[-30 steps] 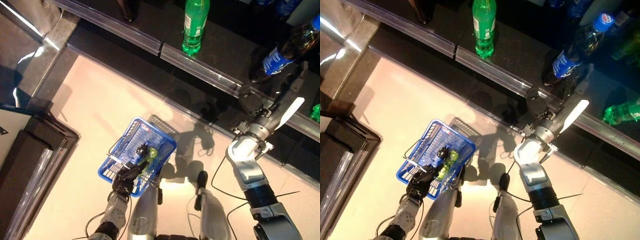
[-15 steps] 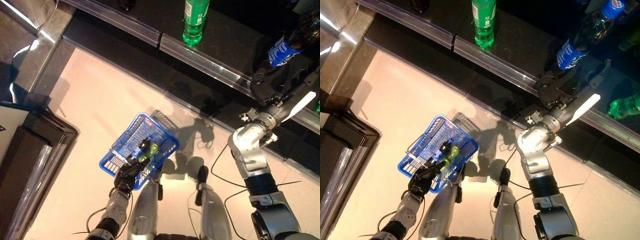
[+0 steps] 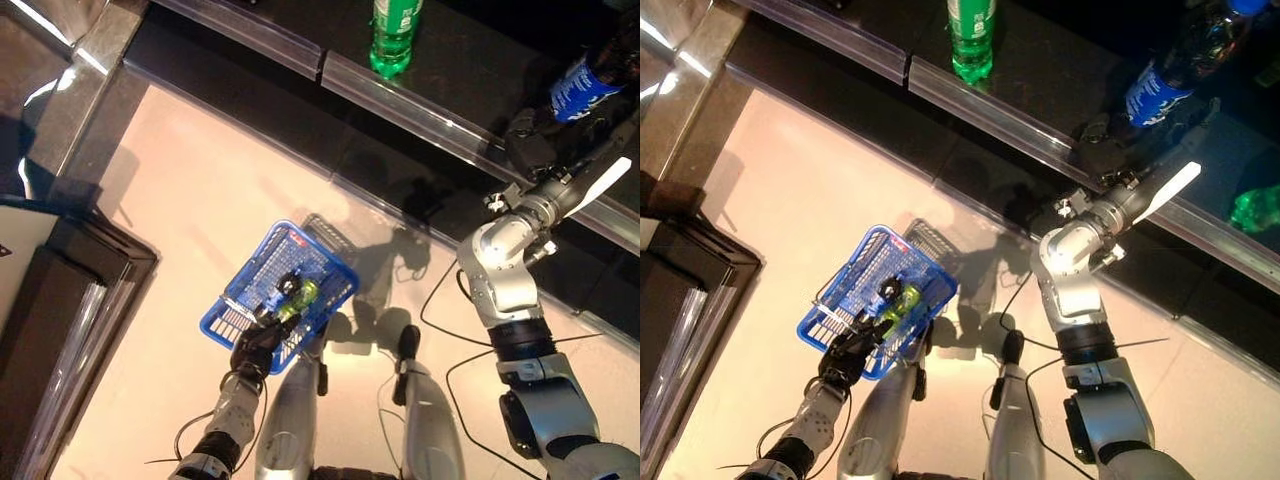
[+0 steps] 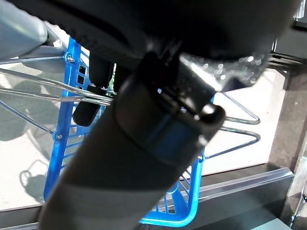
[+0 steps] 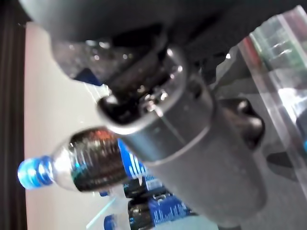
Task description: Pick up the drink and place into the basket.
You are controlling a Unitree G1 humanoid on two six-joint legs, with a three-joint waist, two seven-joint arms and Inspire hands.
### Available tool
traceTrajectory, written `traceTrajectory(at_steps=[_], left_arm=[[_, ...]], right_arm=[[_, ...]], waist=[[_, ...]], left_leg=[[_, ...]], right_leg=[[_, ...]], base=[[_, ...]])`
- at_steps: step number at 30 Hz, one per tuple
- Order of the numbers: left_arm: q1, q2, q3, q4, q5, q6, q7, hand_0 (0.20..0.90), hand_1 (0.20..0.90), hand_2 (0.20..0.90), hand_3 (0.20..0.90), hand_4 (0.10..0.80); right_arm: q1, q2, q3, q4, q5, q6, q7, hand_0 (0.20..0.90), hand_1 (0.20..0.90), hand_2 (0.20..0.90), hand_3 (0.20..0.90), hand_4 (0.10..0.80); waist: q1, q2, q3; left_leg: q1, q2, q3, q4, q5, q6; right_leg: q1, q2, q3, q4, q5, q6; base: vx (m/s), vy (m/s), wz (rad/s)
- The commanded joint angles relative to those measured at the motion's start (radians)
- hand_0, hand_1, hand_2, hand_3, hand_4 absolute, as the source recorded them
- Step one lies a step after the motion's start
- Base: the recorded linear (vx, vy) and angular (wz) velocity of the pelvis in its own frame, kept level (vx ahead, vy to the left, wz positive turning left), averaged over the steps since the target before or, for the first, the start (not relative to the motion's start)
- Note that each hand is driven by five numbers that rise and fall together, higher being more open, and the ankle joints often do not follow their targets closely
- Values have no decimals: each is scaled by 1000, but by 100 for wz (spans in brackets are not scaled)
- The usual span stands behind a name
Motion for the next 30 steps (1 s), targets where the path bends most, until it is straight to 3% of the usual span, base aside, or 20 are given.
traceTrajectory(at_steps=[1,18,23,24,25,30], left_arm=[[78,33,-23,-54,-9,-36,-24,300,300,300,200,100],[71,70,-42,-71,-39,-14,-39,300,300,300,200,100],[71,88,-58,-83,-59,-8,-45,300,300,300,200,100],[71,92,-61,-84,-63,-8,-46,300,300,300,200,100],[72,96,-65,-88,-65,-7,-45,300,300,300,200,100],[72,106,-69,-92,-68,-1,-46,300,300,300,200,100]], right_arm=[[-113,-121,-62,-95,-13,-54,17,900,900,900,900,800],[-264,-256,-55,109,97,-75,-27,900,900,900,900,800],[-328,-346,-8,235,84,-42,-55,900,900,900,900,800],[-338,-362,0,257,95,-46,-49,528,528,528,466,366],[-347,-371,11,287,108,-65,-35,300,300,300,200,100],[-366,-388,27,290,111,-65,-21,300,300,300,200,100]], waist=[[11,2,-6],[34,7,-6],[44,10,-6],[45,10,-6],[47,9,-6],[49,10,-6]], left_leg=[[-36,-18,-21,82,-52,17],[-64,-32,-29,87,-54,22],[-82,-38,-39,93,-54,26],[-85,-38,-40,95,-55,26],[-88,-39,-44,97,-56,26],[-91,-40,-47,95,-56,27]], right_leg=[[-28,-26,-11,23,51,-56],[-66,-29,-19,44,50,-52],[-82,-33,-24,49,51,-50],[-84,-33,-24,49,51,-51],[-87,-32,-25,50,50,-51],[-90,-29,-28,52,49,-51]], base=[[0,0,0],[5,-2,1],[7,-5,3],[7,-46,3],[3,-41,3],[6,-18,2]])
